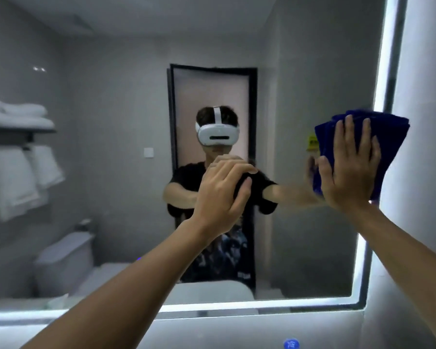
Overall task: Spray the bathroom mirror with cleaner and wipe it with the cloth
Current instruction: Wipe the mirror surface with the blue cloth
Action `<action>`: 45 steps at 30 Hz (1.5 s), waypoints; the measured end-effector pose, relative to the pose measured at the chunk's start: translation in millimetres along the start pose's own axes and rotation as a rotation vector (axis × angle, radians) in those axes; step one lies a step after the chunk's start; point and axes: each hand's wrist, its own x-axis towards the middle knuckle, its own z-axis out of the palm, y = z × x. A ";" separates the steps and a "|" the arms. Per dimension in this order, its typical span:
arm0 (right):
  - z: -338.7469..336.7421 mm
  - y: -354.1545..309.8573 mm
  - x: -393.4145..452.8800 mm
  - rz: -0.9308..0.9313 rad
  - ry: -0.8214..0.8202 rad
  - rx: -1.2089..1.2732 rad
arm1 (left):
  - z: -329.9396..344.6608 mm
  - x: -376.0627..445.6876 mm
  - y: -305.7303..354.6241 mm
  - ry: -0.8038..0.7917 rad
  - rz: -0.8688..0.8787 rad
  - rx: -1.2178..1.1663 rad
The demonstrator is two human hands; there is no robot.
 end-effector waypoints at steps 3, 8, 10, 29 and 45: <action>3.5 -40.6 -19.0 -0.081 0.004 0.012 | -19.0 -14.4 -13.4 0.035 -0.020 -0.002; 3.9 -125.1 -26.1 -0.050 -0.046 -0.005 | -74.7 -45.6 -45.6 0.080 -0.006 0.005; 5.2 -171.1 -26.4 -0.061 -0.043 -0.013 | -102.3 -60.2 -68.4 0.116 -0.035 0.013; 14.0 -638.9 -49.2 -0.489 -0.132 0.240 | -427.5 -241.6 -233.2 0.290 -0.593 0.406; 21.8 -646.6 -73.5 -0.657 -0.174 0.385 | -396.2 -224.6 -204.7 0.181 -0.471 0.426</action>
